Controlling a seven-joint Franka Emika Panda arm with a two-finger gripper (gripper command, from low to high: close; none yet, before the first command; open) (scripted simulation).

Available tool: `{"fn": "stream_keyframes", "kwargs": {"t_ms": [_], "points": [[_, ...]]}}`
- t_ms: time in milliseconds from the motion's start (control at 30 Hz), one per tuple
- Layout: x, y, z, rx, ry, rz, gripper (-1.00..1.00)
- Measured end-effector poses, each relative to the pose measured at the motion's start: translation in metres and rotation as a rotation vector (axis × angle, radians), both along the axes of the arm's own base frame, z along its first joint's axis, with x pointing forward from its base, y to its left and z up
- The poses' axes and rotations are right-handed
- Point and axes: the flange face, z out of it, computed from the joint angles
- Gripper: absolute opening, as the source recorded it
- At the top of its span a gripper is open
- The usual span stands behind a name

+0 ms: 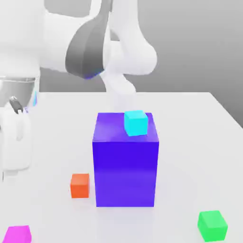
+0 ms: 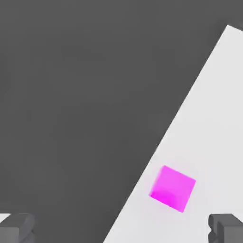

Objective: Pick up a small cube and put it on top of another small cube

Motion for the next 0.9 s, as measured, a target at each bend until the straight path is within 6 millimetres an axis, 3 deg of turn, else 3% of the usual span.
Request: {"fn": "stream_keyframes", "kwargs": {"t_ms": [233,367,400,600,667,767,900], "points": [[-0.018,-0.04,-0.114,0.144,0.081,-0.289,0.0],[-0.021,-0.046,-0.177,0.167,0.091,-0.335,0.0],[-0.022,-0.045,-0.189,0.167,0.093,-0.337,-1.0],[-0.022,-0.045,-0.196,0.167,0.091,-0.337,-1.0],[-0.022,-0.046,-0.18,0.169,0.09,-0.339,-1.0],[-0.021,-0.042,-0.14,0.169,0.091,-0.334,-1.0],[0.005,0.054,-0.12,0.173,0.096,-0.232,-1.0]]}}
